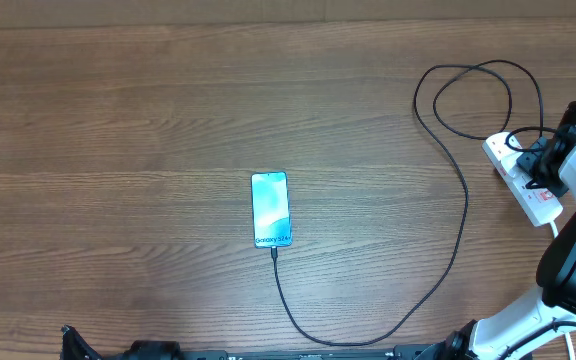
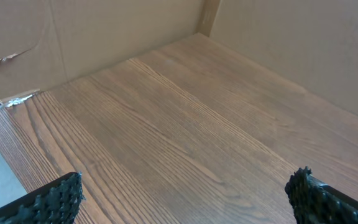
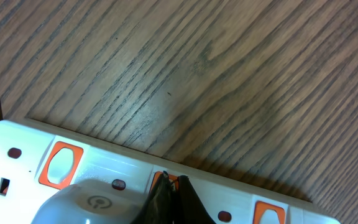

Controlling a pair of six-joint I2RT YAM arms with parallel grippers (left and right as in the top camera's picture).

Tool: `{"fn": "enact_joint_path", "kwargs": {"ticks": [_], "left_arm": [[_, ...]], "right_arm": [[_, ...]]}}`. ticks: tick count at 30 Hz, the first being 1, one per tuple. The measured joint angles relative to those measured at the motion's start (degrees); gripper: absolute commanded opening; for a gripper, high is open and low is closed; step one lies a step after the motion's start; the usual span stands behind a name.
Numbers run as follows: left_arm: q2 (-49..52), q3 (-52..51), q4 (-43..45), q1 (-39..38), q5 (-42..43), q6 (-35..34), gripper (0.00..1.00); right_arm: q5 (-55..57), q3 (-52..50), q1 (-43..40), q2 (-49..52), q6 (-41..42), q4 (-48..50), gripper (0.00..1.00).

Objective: Plug charger to phone and switch on socket
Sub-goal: 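Hold the right gripper on the power strip switch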

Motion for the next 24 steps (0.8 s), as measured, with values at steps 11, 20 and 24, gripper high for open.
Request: {"fn": "enact_joint_path", "kwargs": {"ticks": [11, 20, 24], "left_arm": [[0.0, 0.0, 0.0, 0.0, 0.0, 0.0, 0.99], [0.0, 0.0, 0.0, 0.0, 0.0, 0.0, 0.99], [0.0, 0.0, 0.0, 0.0, 0.0, 0.0, 1.0]], "right_arm": [[-1.27, 1.49, -0.11, 0.0, -0.02, -2.86, 0.04], [-2.32, 1.53, -0.44, 0.0, -0.04, -2.91, 0.04], [-2.38, 1.53, -0.44, 0.0, -0.04, -2.86, 0.04]]}}
